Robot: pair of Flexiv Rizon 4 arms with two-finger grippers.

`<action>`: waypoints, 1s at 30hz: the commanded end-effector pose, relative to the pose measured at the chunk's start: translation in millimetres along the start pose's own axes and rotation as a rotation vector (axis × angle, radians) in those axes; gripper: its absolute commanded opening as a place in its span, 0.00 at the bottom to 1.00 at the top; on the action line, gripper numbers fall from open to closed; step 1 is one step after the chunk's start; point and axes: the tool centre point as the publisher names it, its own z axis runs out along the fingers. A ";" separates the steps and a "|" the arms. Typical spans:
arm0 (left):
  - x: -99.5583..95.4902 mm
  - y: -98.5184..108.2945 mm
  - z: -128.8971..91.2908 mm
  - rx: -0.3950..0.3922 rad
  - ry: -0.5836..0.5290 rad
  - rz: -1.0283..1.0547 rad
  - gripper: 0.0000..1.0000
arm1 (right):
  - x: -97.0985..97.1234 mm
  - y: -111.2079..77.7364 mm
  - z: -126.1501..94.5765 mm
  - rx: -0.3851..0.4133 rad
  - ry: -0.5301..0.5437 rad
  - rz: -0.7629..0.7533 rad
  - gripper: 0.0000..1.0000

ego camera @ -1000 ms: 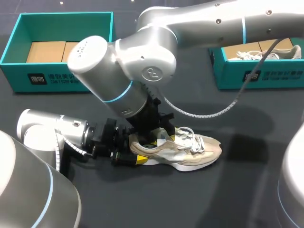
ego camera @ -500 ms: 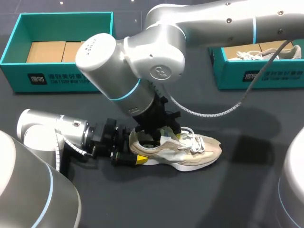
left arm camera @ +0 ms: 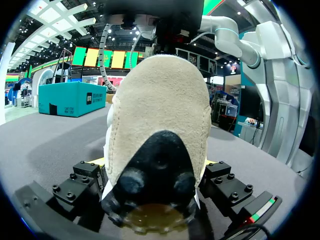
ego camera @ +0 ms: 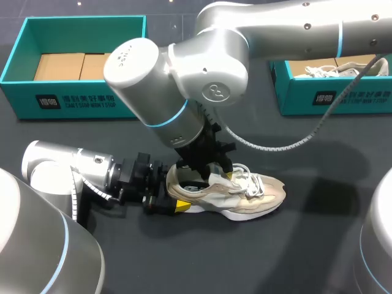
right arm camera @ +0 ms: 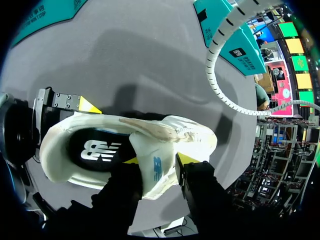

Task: Take the shoe out of the shoebox, open the shoe tongue, remove and reinsert the insole, then place the shoe into the shoebox

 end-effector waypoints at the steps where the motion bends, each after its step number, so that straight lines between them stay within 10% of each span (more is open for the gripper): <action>1: -0.2 1.5 -1.6 -0.001 0.001 -0.001 0.00 | -6.2 -9.6 -7.5 -0.026 0.023 0.484 0.25; 6: -0.2 1.5 -1.6 -0.001 0.001 -0.001 0.00 | -11.7 -12.1 -12.3 -0.026 0.050 0.487 0.00; 22: -0.2 1.5 -1.6 -0.001 0.001 -0.001 0.00 | -70.0 -5.2 5.9 0.015 0.365 0.371 0.00; 30: -0.2 1.5 -1.6 -0.001 0.001 -0.001 0.00 | -70.0 -5.2 5.9 0.015 0.365 0.371 0.00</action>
